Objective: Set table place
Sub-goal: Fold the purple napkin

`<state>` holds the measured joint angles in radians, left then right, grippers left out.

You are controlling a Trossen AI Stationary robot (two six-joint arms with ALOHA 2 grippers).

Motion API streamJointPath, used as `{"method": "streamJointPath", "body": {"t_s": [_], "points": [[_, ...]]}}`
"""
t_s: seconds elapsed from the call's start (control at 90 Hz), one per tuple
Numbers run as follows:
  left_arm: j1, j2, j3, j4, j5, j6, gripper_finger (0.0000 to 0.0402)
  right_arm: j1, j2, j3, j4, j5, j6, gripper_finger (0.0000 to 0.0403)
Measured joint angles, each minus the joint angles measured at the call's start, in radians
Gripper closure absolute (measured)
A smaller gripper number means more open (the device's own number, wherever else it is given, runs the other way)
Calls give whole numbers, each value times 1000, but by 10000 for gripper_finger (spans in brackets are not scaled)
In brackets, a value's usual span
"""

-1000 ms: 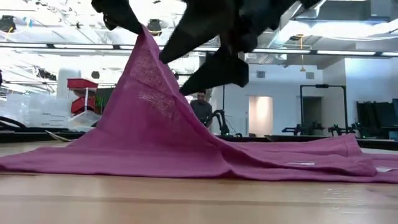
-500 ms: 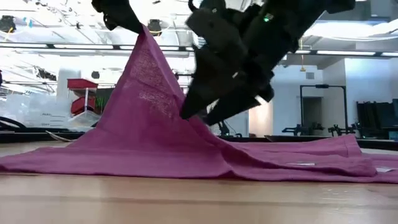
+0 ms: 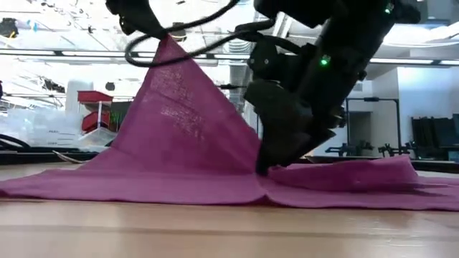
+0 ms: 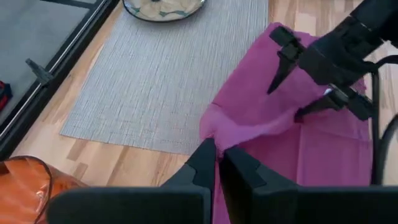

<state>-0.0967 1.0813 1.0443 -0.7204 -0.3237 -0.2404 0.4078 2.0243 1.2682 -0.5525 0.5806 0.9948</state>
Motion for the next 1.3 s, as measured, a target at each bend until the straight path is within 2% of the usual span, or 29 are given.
{"method": "streamJointPath", "body": {"t_s": [0.056, 0.144, 0.2, 0.467, 0.733, 1.022, 1.133, 1.3], "points": [[0, 0, 0, 0, 0, 0, 401, 7, -1, 0, -29, -3, 17, 248], [0, 0, 0, 0, 0, 0, 401, 24, -20, 0, -63, -9, 9, 359], [0, 0, 0, -1, 0, 4, 401, 35, -52, 0, -80, -20, -13, 385], [0, 0, 0, -5, -1, 9, 401, 44, -340, 0, -312, -70, -67, 402], [0, 0, 0, 42, -1, 19, 401, -98, -574, 1, -440, -190, -180, 402], [0, 0, 0, 85, 0, -1, 401, -246, -677, 1, -446, -275, -324, 403], [0, 0, 14, 99, -2, 12, 401, -260, -693, 0, -438, -322, -355, 403], [0, -1, 108, 57, -55, 65, 401, -259, -740, 0, -439, -356, -367, 403]]}}
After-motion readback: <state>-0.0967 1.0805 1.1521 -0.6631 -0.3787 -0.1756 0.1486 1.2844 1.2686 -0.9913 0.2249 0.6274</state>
